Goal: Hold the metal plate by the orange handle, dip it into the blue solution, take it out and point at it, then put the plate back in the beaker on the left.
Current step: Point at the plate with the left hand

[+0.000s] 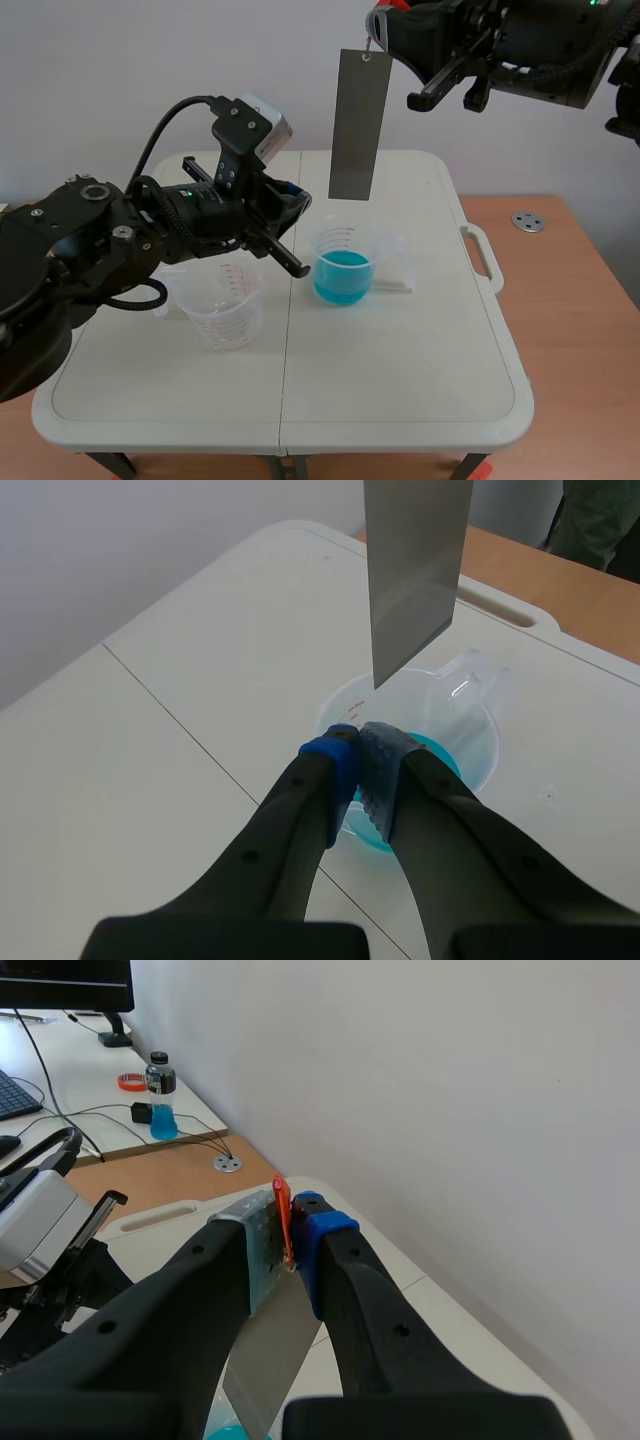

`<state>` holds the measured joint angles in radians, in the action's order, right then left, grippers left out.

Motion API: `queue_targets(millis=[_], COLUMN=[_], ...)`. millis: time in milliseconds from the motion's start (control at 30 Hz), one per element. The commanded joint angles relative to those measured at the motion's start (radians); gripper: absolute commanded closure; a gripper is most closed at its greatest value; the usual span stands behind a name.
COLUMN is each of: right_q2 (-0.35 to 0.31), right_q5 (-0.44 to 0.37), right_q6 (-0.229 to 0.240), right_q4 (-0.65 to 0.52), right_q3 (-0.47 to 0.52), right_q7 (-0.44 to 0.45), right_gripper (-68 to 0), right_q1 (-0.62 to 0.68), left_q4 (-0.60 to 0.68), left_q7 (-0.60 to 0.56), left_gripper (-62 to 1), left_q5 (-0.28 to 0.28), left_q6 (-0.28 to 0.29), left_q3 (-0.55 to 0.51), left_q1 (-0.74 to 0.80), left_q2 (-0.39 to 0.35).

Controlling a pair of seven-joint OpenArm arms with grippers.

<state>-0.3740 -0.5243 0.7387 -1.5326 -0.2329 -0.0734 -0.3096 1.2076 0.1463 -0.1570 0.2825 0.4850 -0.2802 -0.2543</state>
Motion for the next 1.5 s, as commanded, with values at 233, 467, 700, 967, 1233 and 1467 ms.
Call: queue_targets(millis=[233, 467, 700, 967, 1233, 1467], right_q2=[-0.005, -0.005, -0.005, -0.005, -0.002, 0.001], right_q5=[-0.015, -0.015, -0.015, -0.015, -0.014, -0.014], right_q6=[0.007, 0.007, 0.007, 0.007, 0.007, 0.007], right_q4=[-0.009, -0.009, -0.009, -0.009, -0.008, -0.001], right_q3=[0.012, 0.012, 0.012, 0.012, 0.011, 0.009], right_q7=[0.012, 0.011, 0.008, 0.008, 0.008, 0.003], right_gripper=[-1.3, -1.3, -1.3, -1.3, -1.3, -1.3], right_q1=[-0.019, -0.019, -0.019, -0.019, -0.019, -0.019], left_q4=[0.017, 0.021, 0.168, 0.386, 0.444, 0.443], left_q7=[-0.009, 0.005, -0.034, -0.082, -0.156, -0.157], left_gripper=[-1.2, -1.2, -1.2, -1.2, -1.2, -1.2], left_q5=[-0.006, -0.007, -0.014, -0.048, -0.098, -0.097], left_q6=[-0.003, -0.054, -0.161, -0.256, -0.299, -0.299], left_q3=[-0.001, -0.006, -0.092, -0.261, -0.459, -0.555], left_q1=[-0.016, -0.002, 0.130, 0.409, 0.747, 1.006], left_q2=[0.010, -0.003, -0.116, -0.310, -0.428, -0.447])
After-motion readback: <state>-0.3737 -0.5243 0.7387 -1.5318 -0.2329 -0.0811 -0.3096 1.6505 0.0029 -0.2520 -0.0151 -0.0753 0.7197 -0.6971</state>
